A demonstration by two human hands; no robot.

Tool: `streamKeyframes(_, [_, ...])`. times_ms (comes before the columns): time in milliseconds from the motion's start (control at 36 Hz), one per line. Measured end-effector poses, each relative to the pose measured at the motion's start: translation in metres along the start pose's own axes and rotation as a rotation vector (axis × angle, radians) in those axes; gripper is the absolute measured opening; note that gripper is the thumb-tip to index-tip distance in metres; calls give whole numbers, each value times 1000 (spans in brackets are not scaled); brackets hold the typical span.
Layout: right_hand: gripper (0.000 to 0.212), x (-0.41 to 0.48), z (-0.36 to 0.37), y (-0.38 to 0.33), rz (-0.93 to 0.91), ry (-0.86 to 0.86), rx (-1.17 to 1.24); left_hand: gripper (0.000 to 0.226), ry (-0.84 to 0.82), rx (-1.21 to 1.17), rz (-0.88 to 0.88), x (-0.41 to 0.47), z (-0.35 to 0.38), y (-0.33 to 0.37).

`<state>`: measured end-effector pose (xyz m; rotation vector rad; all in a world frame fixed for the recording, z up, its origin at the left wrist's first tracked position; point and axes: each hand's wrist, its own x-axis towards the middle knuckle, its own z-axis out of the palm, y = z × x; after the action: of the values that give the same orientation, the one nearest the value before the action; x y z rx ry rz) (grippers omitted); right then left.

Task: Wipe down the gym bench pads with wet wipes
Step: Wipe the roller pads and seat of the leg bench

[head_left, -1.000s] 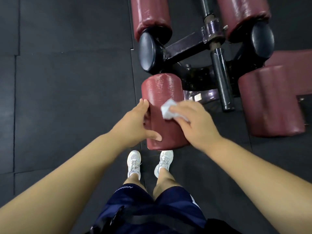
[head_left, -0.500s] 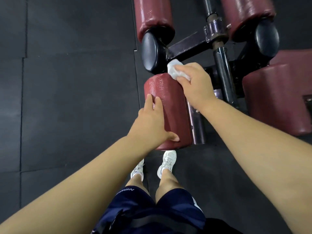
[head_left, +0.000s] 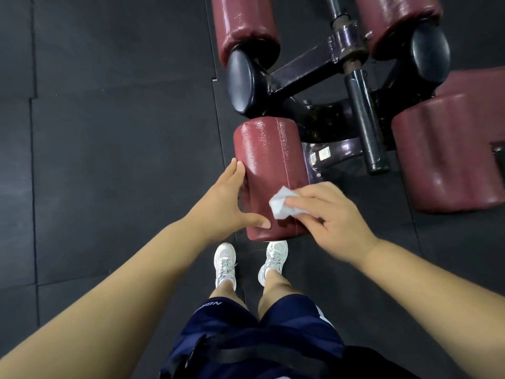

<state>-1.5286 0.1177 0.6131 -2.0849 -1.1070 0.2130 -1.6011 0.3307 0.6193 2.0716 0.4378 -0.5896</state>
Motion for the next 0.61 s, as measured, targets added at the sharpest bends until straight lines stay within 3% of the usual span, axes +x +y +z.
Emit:
streamKeyframes(139, [24, 60, 0, 20, 56, 49, -51, 125, 80, 109, 33, -4, -2, 30])
streamKeyframes(333, [27, 127, -1, 30, 329, 152, 10, 128, 161, 379, -62, 3, 15, 64])
streamKeyframes(611, [27, 35, -6, 11, 171, 14, 22, 131, 96, -36, -24, 1, 5, 17])
